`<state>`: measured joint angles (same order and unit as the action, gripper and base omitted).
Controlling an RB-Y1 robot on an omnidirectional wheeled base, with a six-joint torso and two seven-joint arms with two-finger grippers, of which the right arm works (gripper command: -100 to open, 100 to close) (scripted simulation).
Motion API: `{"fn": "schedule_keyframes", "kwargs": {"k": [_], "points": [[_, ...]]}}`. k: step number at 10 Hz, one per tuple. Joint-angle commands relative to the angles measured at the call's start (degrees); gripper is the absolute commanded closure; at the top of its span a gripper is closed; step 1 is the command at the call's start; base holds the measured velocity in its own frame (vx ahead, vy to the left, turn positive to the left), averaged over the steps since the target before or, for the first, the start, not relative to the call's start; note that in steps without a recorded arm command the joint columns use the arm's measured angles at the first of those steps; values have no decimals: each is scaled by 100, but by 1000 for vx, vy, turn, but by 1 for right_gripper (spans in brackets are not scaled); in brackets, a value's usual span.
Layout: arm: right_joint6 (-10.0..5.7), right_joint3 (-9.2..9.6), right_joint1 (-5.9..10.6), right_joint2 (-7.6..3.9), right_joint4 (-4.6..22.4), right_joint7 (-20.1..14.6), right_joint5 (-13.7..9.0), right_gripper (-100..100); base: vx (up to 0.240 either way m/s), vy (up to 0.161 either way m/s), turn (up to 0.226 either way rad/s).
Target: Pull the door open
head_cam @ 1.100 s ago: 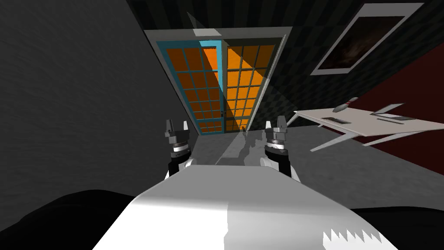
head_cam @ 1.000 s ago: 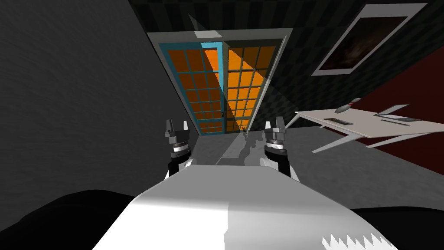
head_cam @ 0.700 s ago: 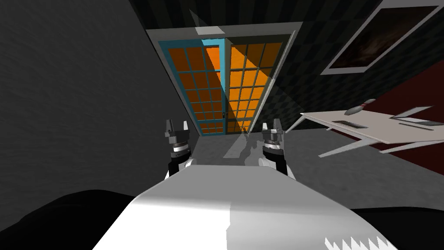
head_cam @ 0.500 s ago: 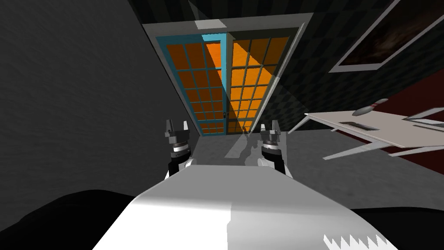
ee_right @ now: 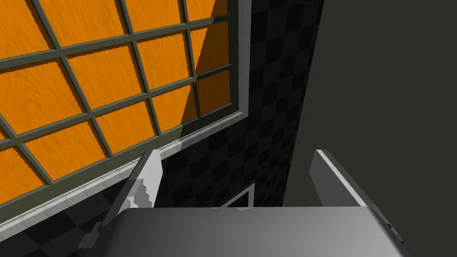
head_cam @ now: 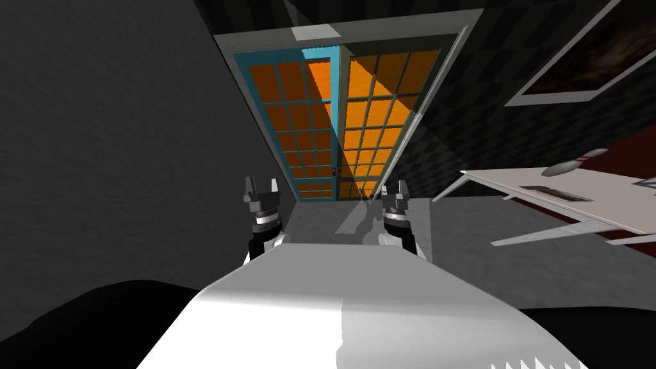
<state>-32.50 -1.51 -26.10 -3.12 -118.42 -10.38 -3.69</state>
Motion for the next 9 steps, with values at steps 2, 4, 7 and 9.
{"fn": "schedule_keyframes", "kwargs": {"k": [2, 4, 7, 9], "points": [[-93, 68, 32, -59, 269, -287, -161, -100, 100, 10, 51], [-153, 114, 76, -107, 487, -507, -290, -100, 99, 5, 67], [-248, 188, 146, -179, 834, -856, -495, -100, 100, 15, 72], [-314, 239, 194, -226, 1075, -1098, -638, -100, 100, 13, 76]]}}
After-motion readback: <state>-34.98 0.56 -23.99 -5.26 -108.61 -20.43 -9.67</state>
